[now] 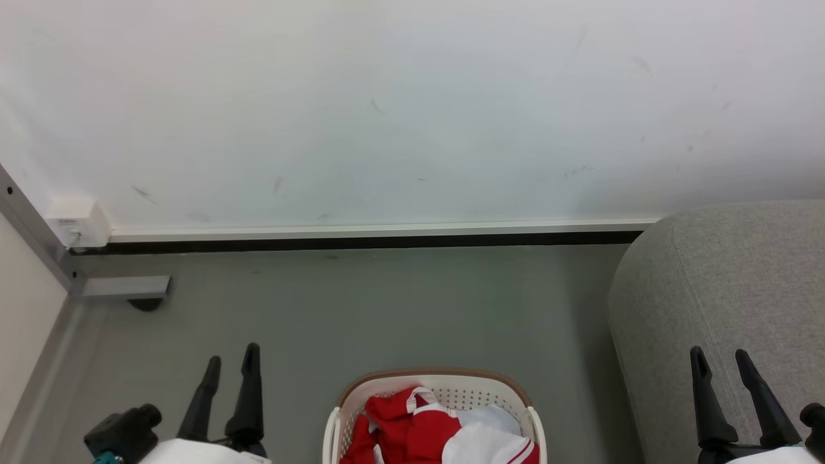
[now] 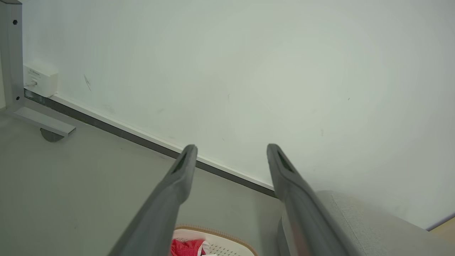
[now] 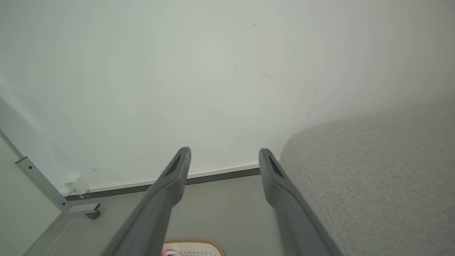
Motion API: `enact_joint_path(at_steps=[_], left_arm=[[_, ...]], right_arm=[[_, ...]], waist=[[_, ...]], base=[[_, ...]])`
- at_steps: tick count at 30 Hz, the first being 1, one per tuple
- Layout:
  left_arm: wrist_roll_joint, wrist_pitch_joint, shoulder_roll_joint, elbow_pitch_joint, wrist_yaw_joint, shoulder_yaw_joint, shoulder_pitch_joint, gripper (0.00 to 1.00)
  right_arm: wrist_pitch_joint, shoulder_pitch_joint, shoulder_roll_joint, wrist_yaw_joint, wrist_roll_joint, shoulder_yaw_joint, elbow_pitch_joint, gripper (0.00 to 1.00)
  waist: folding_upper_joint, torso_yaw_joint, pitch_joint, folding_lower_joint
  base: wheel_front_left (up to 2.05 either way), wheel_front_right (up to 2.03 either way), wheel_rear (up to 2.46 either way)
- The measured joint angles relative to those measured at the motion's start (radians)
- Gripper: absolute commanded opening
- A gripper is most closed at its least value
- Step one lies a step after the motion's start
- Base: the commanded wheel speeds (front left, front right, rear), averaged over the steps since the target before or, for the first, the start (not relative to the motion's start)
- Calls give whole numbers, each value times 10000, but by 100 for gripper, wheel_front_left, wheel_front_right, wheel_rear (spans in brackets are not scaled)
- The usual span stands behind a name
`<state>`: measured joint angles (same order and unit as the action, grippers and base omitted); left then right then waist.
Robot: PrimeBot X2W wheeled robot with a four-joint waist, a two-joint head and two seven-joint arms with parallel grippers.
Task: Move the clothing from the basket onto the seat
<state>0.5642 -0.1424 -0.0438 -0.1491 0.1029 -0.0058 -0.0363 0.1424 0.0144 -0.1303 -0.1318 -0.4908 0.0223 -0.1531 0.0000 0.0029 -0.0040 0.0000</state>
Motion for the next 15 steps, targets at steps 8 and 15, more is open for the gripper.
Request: enact_joint_path(at_steps=[8, 15], left_arm=[[-874, -178, -2, 38, 35, -33, 50, 100], [-1710, -357, -6, 42, 86, -58, 98, 100]], right_arm=[[173, -131, -52, 0, 813, 92, 4, 100], [351, -168, -63, 0, 1442, 115, 46, 100]], waist=[[0, 20, -34, 0], [0, 16, -27, 0]], base=[[0, 0, 0], [0, 0, 0]])
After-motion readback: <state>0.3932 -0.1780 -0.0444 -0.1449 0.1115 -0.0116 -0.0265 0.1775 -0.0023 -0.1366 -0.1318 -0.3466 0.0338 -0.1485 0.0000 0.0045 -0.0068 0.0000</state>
